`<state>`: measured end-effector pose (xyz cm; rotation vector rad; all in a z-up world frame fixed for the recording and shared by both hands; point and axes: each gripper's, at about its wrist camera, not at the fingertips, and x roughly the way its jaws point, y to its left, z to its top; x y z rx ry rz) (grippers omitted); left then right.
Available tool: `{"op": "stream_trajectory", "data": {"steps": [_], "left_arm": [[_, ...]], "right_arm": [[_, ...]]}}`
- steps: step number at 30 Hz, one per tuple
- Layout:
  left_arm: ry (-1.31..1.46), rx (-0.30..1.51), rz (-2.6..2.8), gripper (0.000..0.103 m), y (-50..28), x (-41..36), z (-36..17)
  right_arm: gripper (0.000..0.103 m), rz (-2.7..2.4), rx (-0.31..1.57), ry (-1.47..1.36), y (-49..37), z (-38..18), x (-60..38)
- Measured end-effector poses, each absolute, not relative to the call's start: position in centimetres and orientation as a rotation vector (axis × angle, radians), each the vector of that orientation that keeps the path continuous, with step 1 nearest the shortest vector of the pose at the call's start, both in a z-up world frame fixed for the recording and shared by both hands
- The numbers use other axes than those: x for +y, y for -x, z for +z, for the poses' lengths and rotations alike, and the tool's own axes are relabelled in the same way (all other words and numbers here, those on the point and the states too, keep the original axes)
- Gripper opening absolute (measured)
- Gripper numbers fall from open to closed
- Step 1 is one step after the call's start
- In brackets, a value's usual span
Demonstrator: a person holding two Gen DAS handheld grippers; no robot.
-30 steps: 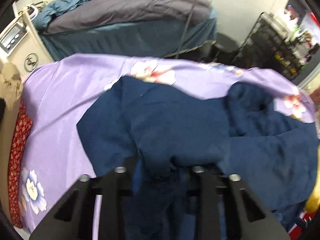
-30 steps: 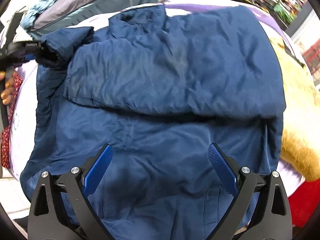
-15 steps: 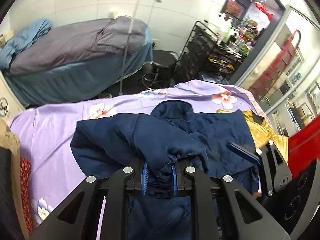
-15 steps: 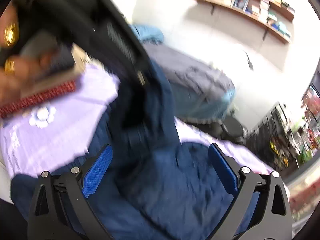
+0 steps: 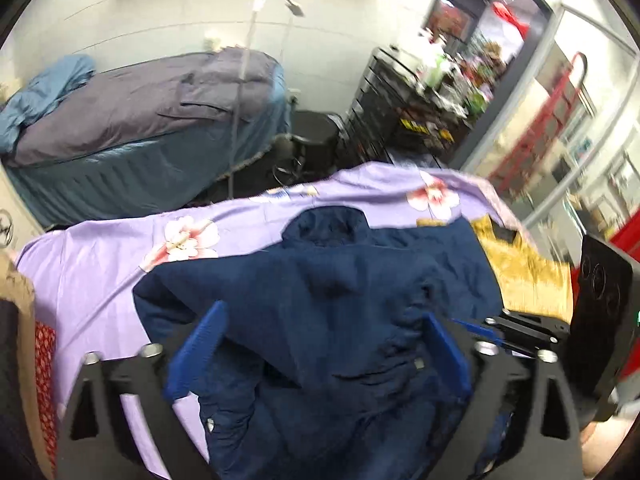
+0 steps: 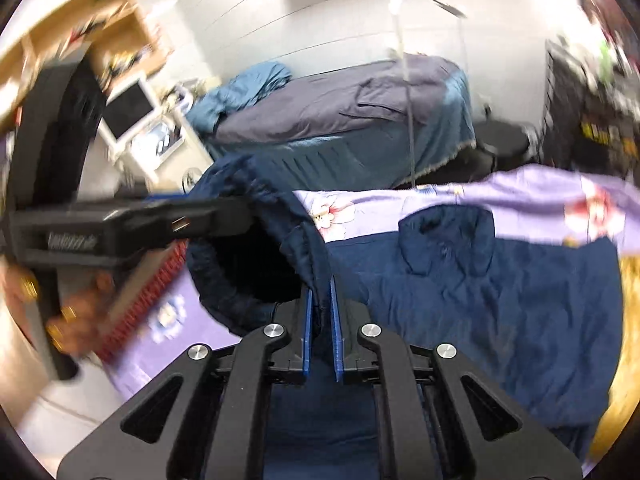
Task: Fold large clothes
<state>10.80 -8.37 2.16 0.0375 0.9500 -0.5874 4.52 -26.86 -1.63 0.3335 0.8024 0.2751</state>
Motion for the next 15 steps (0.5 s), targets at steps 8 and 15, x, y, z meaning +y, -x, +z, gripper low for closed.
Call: {"op": "stream_trajectory", "data": {"steps": [8, 15], "left_arm": [[-0.042, 1.022, -0.496, 0.096, -9.8, -5.4, -0.5], [0.112, 1.031, -0.485, 0.096, -10.2, -2.6, -0.7]], "right_arm": [[0.000, 0.173, 0.838, -0.591, -3.9, -3.2, -32.2], [0.001, 0.116, 0.867, -0.565, -3.4, -4.1, -33.7]]}}
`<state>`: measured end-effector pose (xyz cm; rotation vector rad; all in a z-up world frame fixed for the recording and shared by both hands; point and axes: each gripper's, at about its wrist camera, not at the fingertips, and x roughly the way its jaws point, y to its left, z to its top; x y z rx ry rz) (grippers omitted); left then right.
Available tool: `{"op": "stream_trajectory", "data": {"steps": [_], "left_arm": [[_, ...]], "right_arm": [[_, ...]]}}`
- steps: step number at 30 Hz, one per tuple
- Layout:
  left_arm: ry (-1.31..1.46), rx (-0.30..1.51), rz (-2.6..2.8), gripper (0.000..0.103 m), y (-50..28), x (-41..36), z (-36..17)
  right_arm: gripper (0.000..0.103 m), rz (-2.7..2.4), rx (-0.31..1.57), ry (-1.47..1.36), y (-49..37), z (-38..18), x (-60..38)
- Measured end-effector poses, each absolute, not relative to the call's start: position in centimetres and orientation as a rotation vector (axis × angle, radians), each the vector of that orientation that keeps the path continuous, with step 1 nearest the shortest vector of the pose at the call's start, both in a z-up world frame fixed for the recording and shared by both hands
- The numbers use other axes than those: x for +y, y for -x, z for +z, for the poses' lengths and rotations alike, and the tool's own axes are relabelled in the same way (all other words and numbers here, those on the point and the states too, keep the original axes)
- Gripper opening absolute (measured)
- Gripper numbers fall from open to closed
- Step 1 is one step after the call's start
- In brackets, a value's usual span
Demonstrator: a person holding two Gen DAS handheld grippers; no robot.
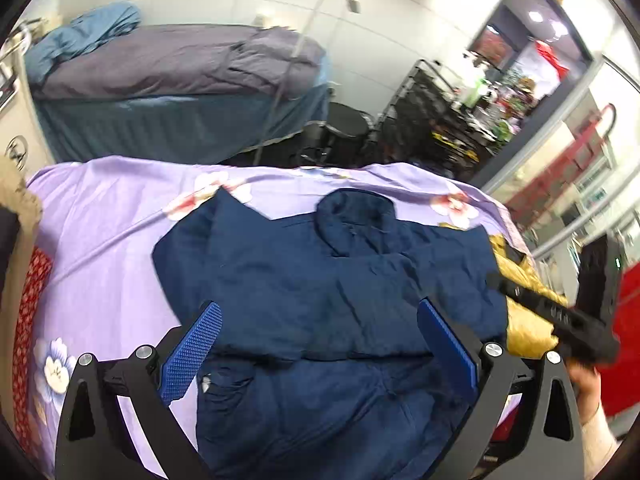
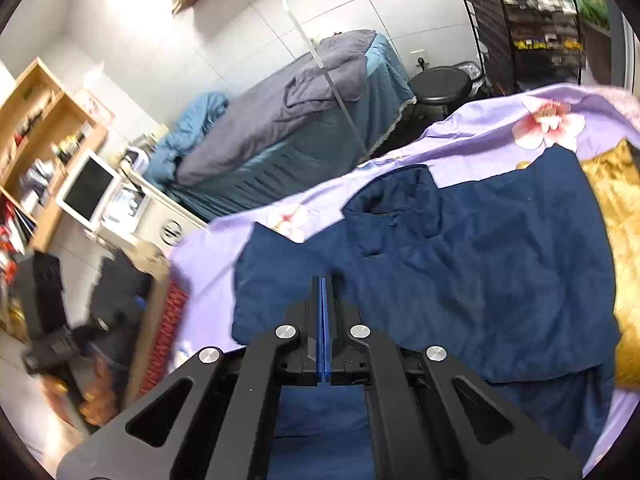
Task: Fold large clothes
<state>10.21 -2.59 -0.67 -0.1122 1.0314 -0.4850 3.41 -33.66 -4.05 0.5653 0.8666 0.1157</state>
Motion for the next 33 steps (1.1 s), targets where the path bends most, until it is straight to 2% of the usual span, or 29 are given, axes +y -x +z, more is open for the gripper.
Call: {"op": "stream_trajectory", "data": {"steps": [3, 5, 6, 7, 15, 18, 20, 22, 24, 27, 31, 33], "left_arm": [[0.151, 1.028, -0.445, 0.096, -10.6, -2.0, -0.7], [0.166, 1.029, -0.389, 0.096, -10.6, -0.9, -1.2], [0.152, 1.030, -0.339, 0.096, -10.6, -0.3, -1.5], [0.129, 1.031, -0.286, 0.096, -10.4, 0.5, -2.0], [0.074, 1.176, 0.012, 0.096, -6.5, 7.3, -8.9], [0.123, 1.236, 0.062, 0.096, -4.5, 9.8, -11.0], [0.144, 1.271, 0.094, 0.096, -3.0, 11.1, -12.3], [0.138, 1.296, 0.122, 0.096, -1.9, 11.6, -13.3], [0.133, 1.309, 0.127, 0.096, -1.4, 11.8, -13.8], [0.122, 1.315, 0.119, 0.096, -1.4, 11.4, -14.0], [0.129, 1.304, 0.093, 0.096, -3.1, 10.4, -13.3], [0.139, 1.281, 0.070, 0.096, -3.8, 9.9, -12.6]], "right_arm": [[0.005, 0.164, 0.924, -0.508, -4.1, -5.1, -31.7], [0.029, 0.189, 0.953, -0.418, -4.5, -5.7, -29.7], [0.061, 0.207, 0.977, -0.342, -4.7, -6.4, -28.0], [0.072, 0.222, 0.990, -0.285, -4.9, -6.9, -26.6], [0.072, 0.403, 0.991, 0.368, -7.0, -13.0, -11.2], [0.070, 0.407, 0.990, 0.503, -8.2, -15.2, -8.3], [0.053, 0.389, 1.017, 0.572, -9.3, -16.9, -7.0], [0.016, 0.368, 1.070, 0.585, -10.3, -17.8, -6.8], [0.011, 0.359, 1.112, 0.503, -11.4, -17.2, -7.4], [0.010, 0.389, 1.118, 0.228, -12.5, -12.9, -9.2], [0.009, 0.593, 1.051, -0.381, -13.7, -5.3, -14.6], [0.009, 0.585, 0.996, -0.580, -14.0, -2.9, -18.7]]}}
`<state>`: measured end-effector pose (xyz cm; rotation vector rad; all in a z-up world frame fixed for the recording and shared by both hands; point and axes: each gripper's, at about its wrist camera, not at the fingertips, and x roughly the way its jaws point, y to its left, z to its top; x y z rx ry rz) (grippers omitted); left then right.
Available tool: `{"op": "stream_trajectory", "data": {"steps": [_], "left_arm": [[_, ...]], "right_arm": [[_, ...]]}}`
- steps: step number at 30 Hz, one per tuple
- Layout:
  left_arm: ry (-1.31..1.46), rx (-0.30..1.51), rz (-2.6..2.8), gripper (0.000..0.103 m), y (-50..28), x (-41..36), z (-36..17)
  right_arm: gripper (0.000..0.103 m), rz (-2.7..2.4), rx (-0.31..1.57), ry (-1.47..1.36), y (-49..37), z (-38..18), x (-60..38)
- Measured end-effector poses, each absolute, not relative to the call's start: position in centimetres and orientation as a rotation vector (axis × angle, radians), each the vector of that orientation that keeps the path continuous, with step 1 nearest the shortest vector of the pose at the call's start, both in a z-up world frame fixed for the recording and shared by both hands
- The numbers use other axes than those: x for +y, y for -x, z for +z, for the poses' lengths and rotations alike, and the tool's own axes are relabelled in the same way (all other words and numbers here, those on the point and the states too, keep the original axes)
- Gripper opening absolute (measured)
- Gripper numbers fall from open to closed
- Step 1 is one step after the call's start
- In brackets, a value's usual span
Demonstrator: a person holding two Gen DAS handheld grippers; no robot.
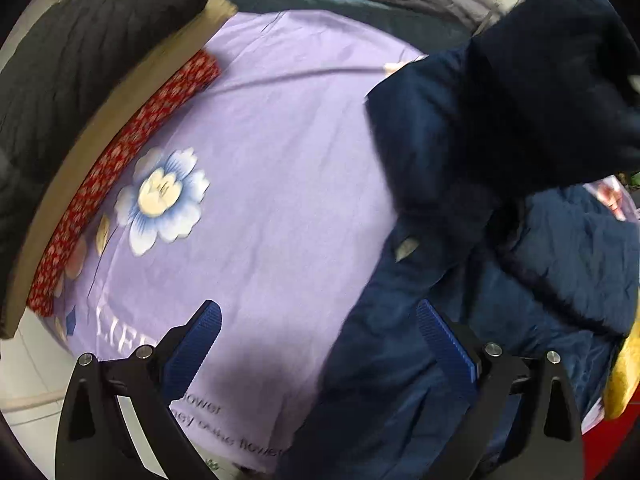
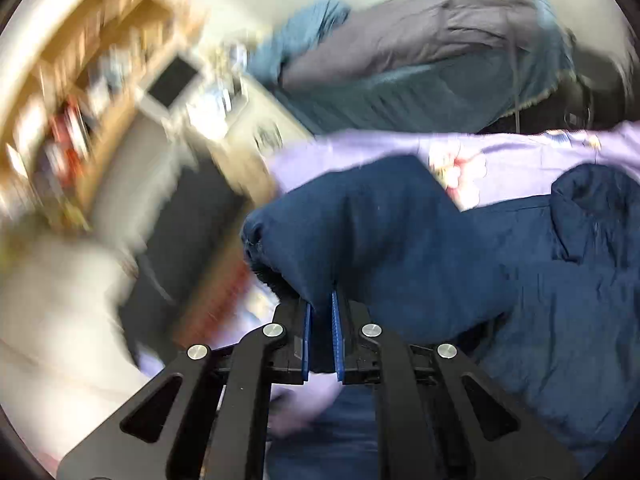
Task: Fold large clothes
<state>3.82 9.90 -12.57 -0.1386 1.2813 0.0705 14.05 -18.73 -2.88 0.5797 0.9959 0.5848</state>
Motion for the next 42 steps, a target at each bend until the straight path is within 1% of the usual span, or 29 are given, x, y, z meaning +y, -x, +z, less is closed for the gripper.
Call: {"op": "stream_trajectory", "data": {"steps": [2, 4, 7, 10, 13, 16, 19, 23, 25, 27, 31, 33, 35, 39, 42], "left_arm": [[0.134, 1.265, 0.049, 0.096, -4.5, 9.2, -12.0], [0.117, 1.254, 0.023, 0.096, -5.1, 8.1, -11.7], [0.085, 1.263, -0.003, 0.096, -5.5, 6.5, -12.0], [0.078, 1.276, -0.034, 0.096, -5.8, 5.2, -12.3], [0.072, 1.279, -0.058, 0.096, -5.8, 4.3, -12.3], [0.050, 1.266, -0.072, 0.096, -6.1, 3.5, -11.8], [0.042, 1.254, -0.071, 0.096, -6.4, 3.4, -11.4], [0.045, 1.260, -0.060, 0.096, -7.0, 3.5, -11.2], [0.056, 1.245, -0.044, 0.096, -7.1, 3.8, -10.6], [0.077, 1.223, -0.038, 0.096, -7.0, 4.3, -9.8], [0.097, 1.202, -0.013, 0.096, -6.4, 5.5, -9.1], [0.094, 1.211, -0.002, 0.096, -5.9, 6.0, -9.6], [0.094, 1.237, 0.006, 0.096, -5.4, 6.4, -10.4], [0.106, 1.270, 0.013, 0.096, -4.9, 6.8, -11.8], [0.104, 1.281, 0.004, 0.096, -5.0, 6.5, -12.1]], "right_arm": [[0.009, 0.545, 0.984, -0.737, -14.2, -2.2, -23.1], [0.009, 0.490, 0.991, -0.865, -13.8, -2.8, -27.6], [0.009, 0.323, 0.957, -0.868, -11.7, -3.2, -34.0], [0.009, 0.218, 0.932, -1.007, -8.9, -4.9, -39.7], [0.009, 0.098, 0.941, -1.065, -6.5, -6.7, -43.4], [0.009, 0.088, 0.933, -1.265, -4.1, -9.2, -45.8], [0.009, 0.155, 0.936, -1.491, -3.2, -10.8, -45.1], [0.009, 0.349, 0.975, -1.439, -6.3, -8.5, -39.6], [0.009, 0.543, 0.966, -1.547, -8.3, -7.4, -35.3], [0.009, 0.666, 0.940, -1.584, -9.6, -5.7, -32.6], [0.009, 0.729, 0.836, -1.549, -10.7, -1.4, -31.7], [0.009, 0.671, 0.783, -1.518, -10.2, 0.0, -33.9], [0.009, 0.539, 0.780, -1.439, -8.9, 0.4, -36.7], [0.009, 0.190, 0.879, -1.303, -5.5, -2.5, -42.0], [0.009, -0.159, 0.989, -1.029, -2.5, -6.3, -45.9]]}}
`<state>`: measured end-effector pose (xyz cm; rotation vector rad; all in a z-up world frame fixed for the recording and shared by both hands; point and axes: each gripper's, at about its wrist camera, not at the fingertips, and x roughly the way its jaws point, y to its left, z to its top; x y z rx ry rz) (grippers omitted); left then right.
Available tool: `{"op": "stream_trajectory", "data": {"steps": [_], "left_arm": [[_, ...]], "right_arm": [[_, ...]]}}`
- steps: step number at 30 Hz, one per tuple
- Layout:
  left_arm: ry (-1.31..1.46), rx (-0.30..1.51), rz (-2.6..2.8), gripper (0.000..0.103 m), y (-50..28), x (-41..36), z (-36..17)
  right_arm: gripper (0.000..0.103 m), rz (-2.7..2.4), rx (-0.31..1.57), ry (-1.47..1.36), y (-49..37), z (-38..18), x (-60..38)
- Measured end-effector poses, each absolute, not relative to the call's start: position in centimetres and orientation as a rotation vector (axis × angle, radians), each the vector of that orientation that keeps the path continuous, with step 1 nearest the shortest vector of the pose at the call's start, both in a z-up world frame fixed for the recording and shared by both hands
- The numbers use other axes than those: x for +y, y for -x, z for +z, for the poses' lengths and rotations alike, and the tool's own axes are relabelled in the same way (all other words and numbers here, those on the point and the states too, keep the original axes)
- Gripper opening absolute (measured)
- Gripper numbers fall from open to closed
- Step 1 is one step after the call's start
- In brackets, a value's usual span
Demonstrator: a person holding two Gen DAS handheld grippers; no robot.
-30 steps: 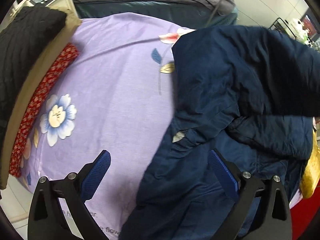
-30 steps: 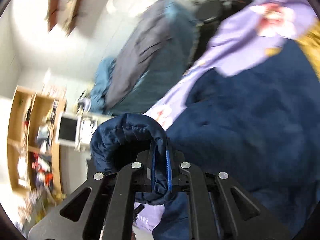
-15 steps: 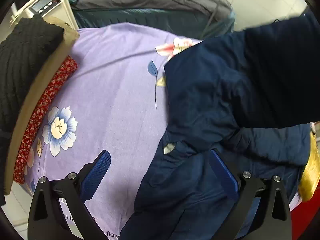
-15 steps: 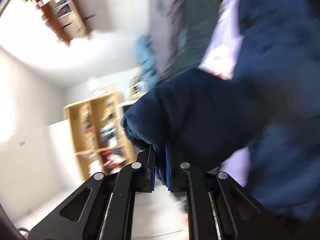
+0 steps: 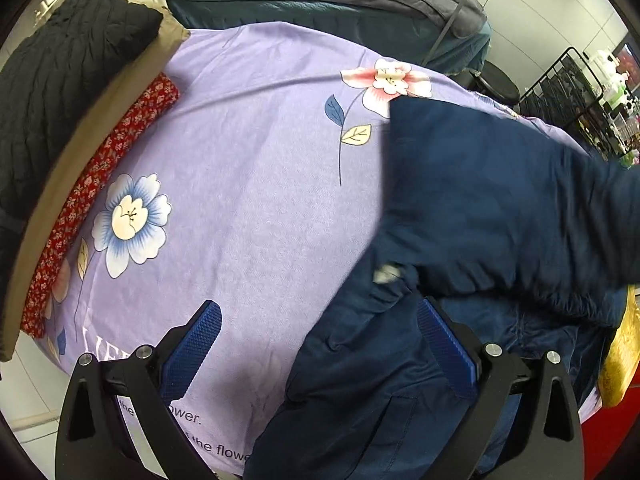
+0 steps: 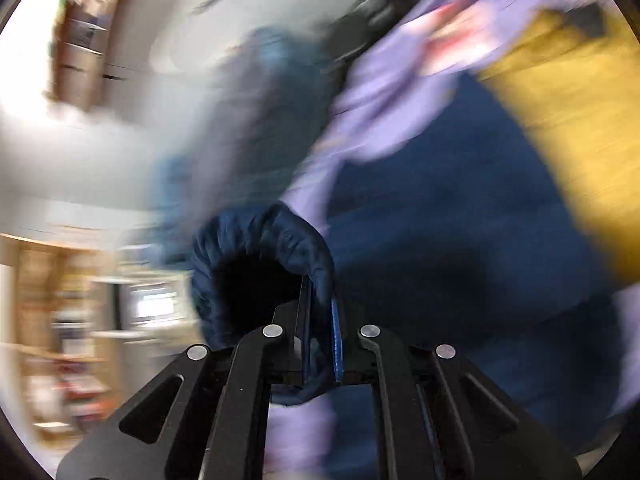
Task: Fold large clothes
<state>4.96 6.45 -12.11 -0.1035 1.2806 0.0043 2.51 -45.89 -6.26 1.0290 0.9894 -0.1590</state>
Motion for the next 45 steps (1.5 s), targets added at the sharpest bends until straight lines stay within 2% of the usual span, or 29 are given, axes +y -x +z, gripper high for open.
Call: {"op": "stream_trajectory", "data": {"steps": [5, 9, 11, 12, 13, 15, 18, 23, 26, 31, 34, 40, 45], "left_arm": [[0.044, 1.264, -0.036, 0.096, -5.9, 4.5, -11.5], [-0.040, 1.225, -0.047, 0.096, -6.5, 2.7, -10.5], [-0.068, 1.200, -0.052, 0.096, -6.4, 2.0, -10.0], [-0.078, 1.194, -0.050, 0.096, -6.3, 1.9, -10.0], [-0.088, 1.193, -0.045, 0.096, -6.2, 1.8, -10.1], [-0.098, 1.204, -0.034, 0.096, -6.1, 1.7, -10.6], [-0.103, 1.222, -0.021, 0.096, -5.9, 1.8, -11.5], [-0.156, 1.223, -0.048, 0.096, -5.7, 0.3, -12.1], [-0.197, 1.179, -0.082, 0.096, -5.8, -1.2, -11.7], [-0.222, 1.105, -0.163, 0.096, -5.7, -3.1, -11.4], [-0.254, 1.113, -0.170, 0.096, -5.6, -4.0, -12.2], [-0.345, 1.137, -0.202, 0.096, -5.6, -6.2, -13.5], [-0.332, 1.136, -0.255, 0.096, -5.3, -7.2, -13.2]], "right_arm": [[0.009, -0.331, 1.149, -0.784, 0.0, -13.0, -47.2], [0.013, -0.345, 1.146, -0.670, 0.8, -14.7, -46.5], [0.023, -0.368, 1.118, -0.621, 1.3, -13.5, -46.3], [0.034, -0.387, 1.104, -0.598, 1.0, -12.8, -46.2], [0.052, -0.403, 1.083, -0.589, 0.7, -12.2, -46.2], [0.067, -0.450, 0.999, -0.580, 2.3, -9.2, -46.4], [0.067, -0.533, 0.946, -0.425, 2.2, -6.2, -46.7], [0.067, -0.302, 0.894, -0.155, 0.4, -3.8, -40.5], [0.067, -0.146, 0.923, 0.045, -1.4, -5.2, -35.0], [0.067, -0.007, 1.009, 0.189, -2.1, -9.0, -30.1], [0.067, -0.067, 1.065, 0.287, -1.3, -10.7, -30.4], [0.066, -0.163, 1.179, 0.278, -1.1, -13.7, -35.0], [0.067, -0.190, 1.218, 0.359, -2.0, -16.6, -35.0]]}}
